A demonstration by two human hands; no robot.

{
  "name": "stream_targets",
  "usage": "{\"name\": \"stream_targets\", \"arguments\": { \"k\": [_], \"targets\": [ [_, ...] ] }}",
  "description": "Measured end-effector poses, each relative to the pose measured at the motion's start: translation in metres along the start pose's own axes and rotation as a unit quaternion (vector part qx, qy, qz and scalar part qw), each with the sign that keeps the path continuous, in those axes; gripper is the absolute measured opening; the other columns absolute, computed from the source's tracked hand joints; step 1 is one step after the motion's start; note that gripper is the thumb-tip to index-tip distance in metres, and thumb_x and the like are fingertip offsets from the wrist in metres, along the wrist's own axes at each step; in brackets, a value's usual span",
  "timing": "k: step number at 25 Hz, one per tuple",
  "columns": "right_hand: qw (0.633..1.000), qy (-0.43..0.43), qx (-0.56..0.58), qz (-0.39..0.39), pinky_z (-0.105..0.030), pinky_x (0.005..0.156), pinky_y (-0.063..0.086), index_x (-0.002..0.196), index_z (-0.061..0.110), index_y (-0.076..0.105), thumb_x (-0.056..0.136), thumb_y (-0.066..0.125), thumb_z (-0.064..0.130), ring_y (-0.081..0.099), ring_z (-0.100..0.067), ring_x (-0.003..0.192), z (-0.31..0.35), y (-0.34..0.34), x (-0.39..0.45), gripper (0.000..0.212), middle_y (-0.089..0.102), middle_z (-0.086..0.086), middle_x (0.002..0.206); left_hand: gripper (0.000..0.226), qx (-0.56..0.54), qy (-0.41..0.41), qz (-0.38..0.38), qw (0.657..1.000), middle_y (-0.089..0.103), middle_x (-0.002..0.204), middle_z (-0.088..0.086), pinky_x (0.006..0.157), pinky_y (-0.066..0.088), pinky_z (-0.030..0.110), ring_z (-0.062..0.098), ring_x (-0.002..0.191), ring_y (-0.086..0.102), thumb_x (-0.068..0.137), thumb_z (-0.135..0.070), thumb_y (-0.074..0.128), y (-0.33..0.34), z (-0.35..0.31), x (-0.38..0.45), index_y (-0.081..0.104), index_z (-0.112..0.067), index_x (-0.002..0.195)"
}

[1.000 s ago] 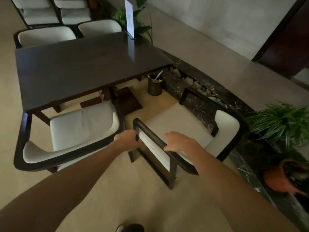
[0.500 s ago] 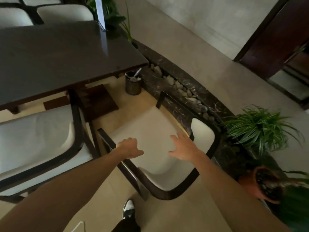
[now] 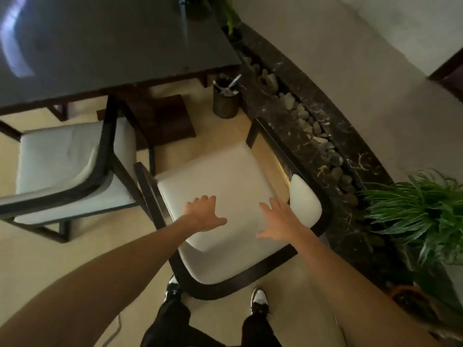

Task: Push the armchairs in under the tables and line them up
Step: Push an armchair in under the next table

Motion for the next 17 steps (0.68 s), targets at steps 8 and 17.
{"name": "stream_targets", "arguments": {
  "k": [8,17],
  "targets": [
    [0.993,-0.09,-0.012,0.07,-0.052,0.122,0.015,0.158,0.015,0.014,0.081,0.066,0.066,0.011,-0.034,0.152,-0.059,0.047,0.005,0.106,0.015,-0.018,0.165,0.094,-0.088,-0.065,0.057,0.992,0.049,0.143,0.007,0.104,0.038,0.047,0.03,0.129,0.046,0.075,-0.074,0.062,0.099,-0.07,-0.034,0.035,-0.021,0.147],
    [0.978,-0.145,-0.108,0.102,-0.057,0.12,0.011,0.158,0.029,0.014,0.074,0.065,0.077,0.011,-0.037,0.15,-0.081,0.1,0.001,0.11,0.018,-0.016,0.162,0.11,-0.072,-0.082,0.077,0.991,0.039,0.144,0.005,0.109,0.023,0.062,0.031,0.132,0.033,0.058,-0.081,0.069,0.169,-0.093,-0.05,0.028,-0.029,0.146]
  ]
}}
Point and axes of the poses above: each hand's wrist, its own x-axis towards the middle knuckle, its own y-axis out of the palm, z = x × y, the point moved 1 cm from there along x, towards the middle knuckle
